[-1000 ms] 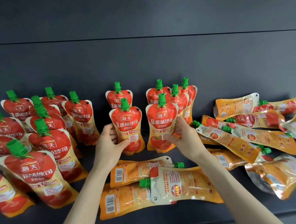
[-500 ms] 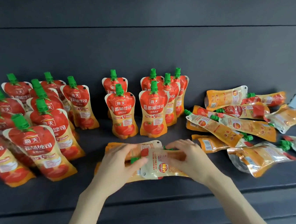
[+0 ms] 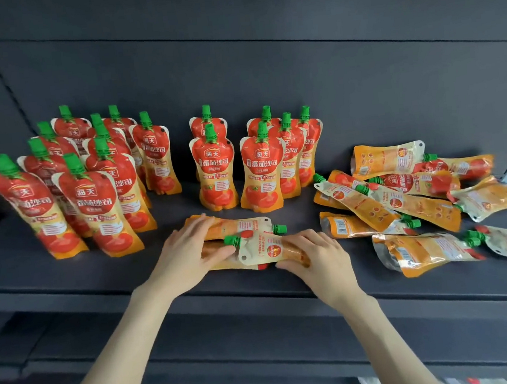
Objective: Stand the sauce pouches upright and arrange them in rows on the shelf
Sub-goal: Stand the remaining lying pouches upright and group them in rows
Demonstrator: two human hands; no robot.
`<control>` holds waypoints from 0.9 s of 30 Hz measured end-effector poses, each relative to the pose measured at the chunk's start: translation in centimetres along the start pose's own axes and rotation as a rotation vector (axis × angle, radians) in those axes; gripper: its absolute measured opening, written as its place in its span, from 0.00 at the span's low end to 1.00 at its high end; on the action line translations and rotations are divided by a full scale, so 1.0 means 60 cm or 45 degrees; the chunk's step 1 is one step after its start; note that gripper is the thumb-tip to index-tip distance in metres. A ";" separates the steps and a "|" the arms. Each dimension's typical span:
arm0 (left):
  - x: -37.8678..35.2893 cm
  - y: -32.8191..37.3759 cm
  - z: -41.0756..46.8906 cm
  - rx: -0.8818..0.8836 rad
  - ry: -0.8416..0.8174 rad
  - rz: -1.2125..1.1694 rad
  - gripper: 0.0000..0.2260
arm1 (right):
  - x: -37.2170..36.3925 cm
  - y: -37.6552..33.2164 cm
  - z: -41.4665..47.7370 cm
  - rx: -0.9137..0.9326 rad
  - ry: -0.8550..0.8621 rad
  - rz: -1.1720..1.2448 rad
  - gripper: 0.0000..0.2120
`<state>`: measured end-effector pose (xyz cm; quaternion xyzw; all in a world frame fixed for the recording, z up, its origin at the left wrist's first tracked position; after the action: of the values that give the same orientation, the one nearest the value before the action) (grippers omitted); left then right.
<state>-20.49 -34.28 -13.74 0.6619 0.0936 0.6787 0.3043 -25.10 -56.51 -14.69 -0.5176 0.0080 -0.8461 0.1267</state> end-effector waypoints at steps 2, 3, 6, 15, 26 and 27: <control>0.001 -0.005 -0.002 0.048 -0.064 0.086 0.38 | 0.005 0.005 0.000 -0.032 0.022 0.040 0.20; 0.001 -0.004 -0.001 0.036 -0.071 0.170 0.43 | 0.008 0.007 0.000 -0.059 0.043 0.066 0.20; -0.001 -0.006 0.007 -0.019 -0.029 0.397 0.56 | 0.018 0.016 0.002 -0.153 0.097 0.199 0.20; -0.011 0.001 0.039 -0.095 -0.148 0.213 0.45 | 0.029 0.016 0.012 -0.422 0.077 0.726 0.18; 0.000 0.003 0.048 -0.172 0.103 -0.185 0.17 | 0.020 0.021 0.020 -0.505 0.166 1.229 0.13; 0.005 0.002 0.048 -0.165 0.143 -0.238 0.15 | 0.020 0.025 0.022 -0.525 0.196 1.261 0.13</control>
<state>-17.78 -35.02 -13.12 0.5903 0.1277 0.6879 0.4026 -24.17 -58.09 -13.23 -0.4026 0.4260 -0.7017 0.4051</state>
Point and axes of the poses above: each hand's wrist, its own z-axis towards the middle knuckle, its own x-axis out of the back of the hand, y = z × x, the point moved 5 cm from there along z, towards the middle knuckle, and after that the axes turned 9 degrees about -z, right-handed, at the moved point
